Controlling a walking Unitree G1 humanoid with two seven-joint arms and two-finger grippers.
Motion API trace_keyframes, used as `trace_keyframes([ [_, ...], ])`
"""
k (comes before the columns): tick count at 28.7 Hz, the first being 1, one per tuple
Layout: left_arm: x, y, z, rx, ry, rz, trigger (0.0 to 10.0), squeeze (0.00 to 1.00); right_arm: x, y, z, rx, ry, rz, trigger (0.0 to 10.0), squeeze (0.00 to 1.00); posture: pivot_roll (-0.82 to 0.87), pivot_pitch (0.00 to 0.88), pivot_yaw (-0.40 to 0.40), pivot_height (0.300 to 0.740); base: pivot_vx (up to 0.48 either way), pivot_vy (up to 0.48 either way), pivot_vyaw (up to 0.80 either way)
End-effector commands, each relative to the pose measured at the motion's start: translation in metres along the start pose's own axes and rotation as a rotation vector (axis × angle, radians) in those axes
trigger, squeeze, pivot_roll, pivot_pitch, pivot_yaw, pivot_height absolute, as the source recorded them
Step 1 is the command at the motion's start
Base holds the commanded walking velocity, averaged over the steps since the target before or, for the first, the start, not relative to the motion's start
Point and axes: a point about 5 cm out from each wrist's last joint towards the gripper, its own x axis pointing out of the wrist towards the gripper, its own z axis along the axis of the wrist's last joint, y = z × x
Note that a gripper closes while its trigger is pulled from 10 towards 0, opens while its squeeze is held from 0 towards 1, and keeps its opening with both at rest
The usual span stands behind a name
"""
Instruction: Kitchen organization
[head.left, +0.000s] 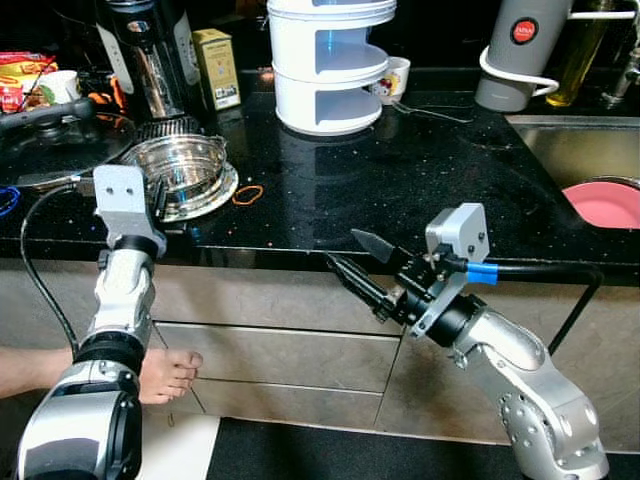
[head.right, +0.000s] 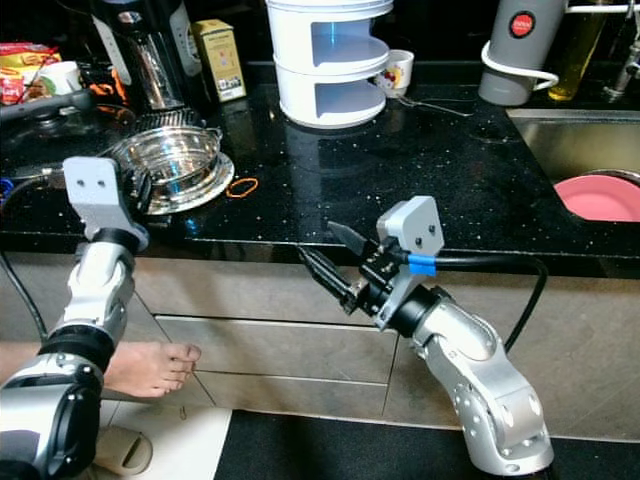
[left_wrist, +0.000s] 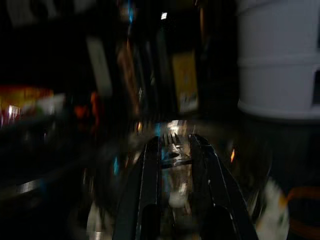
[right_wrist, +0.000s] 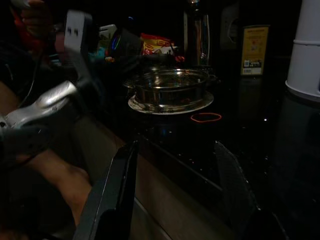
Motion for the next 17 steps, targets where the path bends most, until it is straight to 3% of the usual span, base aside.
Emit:
trace_keyframes([
  [1,0.006,-0.001,0.011,0.004,-0.047,-0.019,0.0,0.0,0.004,0.003,0.002,0.016,-0.016,0.019,10.0,0.0,-0.16,0.055,0.047,0.74,0.0,0.0,0.0],
  [6,0.012,-0.016,0.029,-0.009,-0.126,-0.074,0.0,0.0,0.007,0.0,0.003,0.031,-0.042,-0.005,10.0,0.0,-0.16,0.046,0.052,0.74,0.0,0.0,0.0],
  [10,0.012,-0.025,0.037,-0.026,-0.157,-0.112,0.0,0.0,0.008,-0.011,0.005,0.041,-0.069,-0.095,10.0,0.0,-0.15,0.04,0.055,0.74,0.0,0.0,0.0],
  [14,0.008,-0.039,0.043,-0.014,-0.183,-0.191,0.0,0.0,0.006,-0.031,0.01,0.072,-0.119,-0.232,10.0,0.0,-0.14,0.034,0.057,0.74,0.0,0.0,-0.74],
  [16,0.007,-0.041,0.043,-0.016,-0.183,-0.203,0.1,0.0,0.006,-0.034,0.012,0.082,-0.132,-0.247,10.0,0.0,-0.14,0.032,0.058,0.74,0.0,0.0,-0.8],
  [17,0.005,-0.044,0.043,-0.006,-0.18,-0.226,4.7,0.0,0.006,-0.037,0.013,0.094,-0.149,-0.265,10.0,0.0,-0.14,0.029,0.057,0.74,0.0,0.0,-0.8],
])
